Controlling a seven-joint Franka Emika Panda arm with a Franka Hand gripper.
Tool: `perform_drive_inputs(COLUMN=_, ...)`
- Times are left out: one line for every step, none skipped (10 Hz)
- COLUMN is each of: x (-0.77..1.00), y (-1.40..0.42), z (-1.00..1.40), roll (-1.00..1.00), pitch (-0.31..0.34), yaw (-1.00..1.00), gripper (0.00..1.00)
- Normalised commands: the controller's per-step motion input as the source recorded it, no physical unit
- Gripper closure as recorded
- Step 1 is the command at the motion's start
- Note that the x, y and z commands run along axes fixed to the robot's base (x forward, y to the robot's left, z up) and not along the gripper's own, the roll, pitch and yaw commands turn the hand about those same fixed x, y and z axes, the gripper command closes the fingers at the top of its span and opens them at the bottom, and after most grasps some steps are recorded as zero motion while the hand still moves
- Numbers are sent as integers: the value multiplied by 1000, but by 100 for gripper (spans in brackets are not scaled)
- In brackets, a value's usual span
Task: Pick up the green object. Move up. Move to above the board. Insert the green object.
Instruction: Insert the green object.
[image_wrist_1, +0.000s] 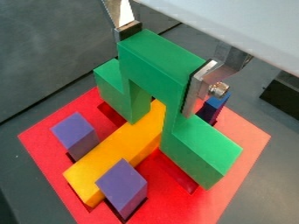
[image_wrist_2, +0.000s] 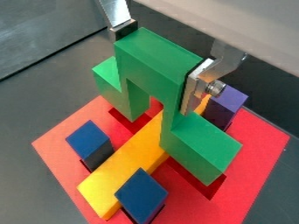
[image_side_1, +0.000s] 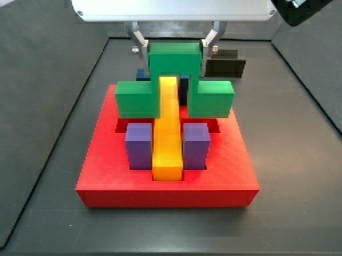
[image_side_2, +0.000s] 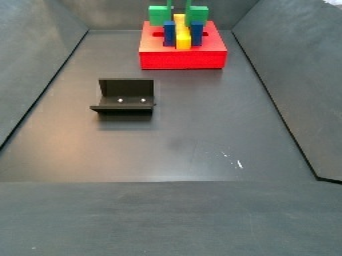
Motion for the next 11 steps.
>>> perform_drive_inputs(x=-183, y=34, z=-23, roll=0, pitch=0, yaw=0, gripper=100)
perform_drive_inputs(x=-223, y=6, z=0, roll=-41, pitch=-19, yaw=0, gripper=100)
perform_drive_inputs(x=-209, y=0, z=0, roll=-14, pitch=-29, yaw=0, gripper=100)
perform_drive_inputs(x=-126, y=0, z=0, roll=-7, pitch=-29, yaw=0, gripper=100)
perform_drive_inputs(x=-69, y=0, z=-6, roll=0, pitch=-27, yaw=0, gripper=100)
perform_drive_inputs(x=0, y=0, z=-37, roll=0, pitch=-31, yaw=29, gripper=100)
perform_drive_inputs(x=151, y=-29, z=-71, roll=0, pitch=-23, yaw=43, gripper=100)
perform_drive_inputs(x=140, y=-3, z=-97, roll=0, pitch=-26, yaw=17, gripper=100)
perform_drive_inputs(x=54, y=0, z=-129, roll=0, pitch=-19, yaw=17, gripper=100)
perform_drive_inputs(x=69, y=0, z=-131, roll=0, pitch=-17, yaw=11, gripper=100)
perform_drive_inputs(x=80, y=0, z=-129, roll=0, pitch=-20, yaw=14, gripper=100)
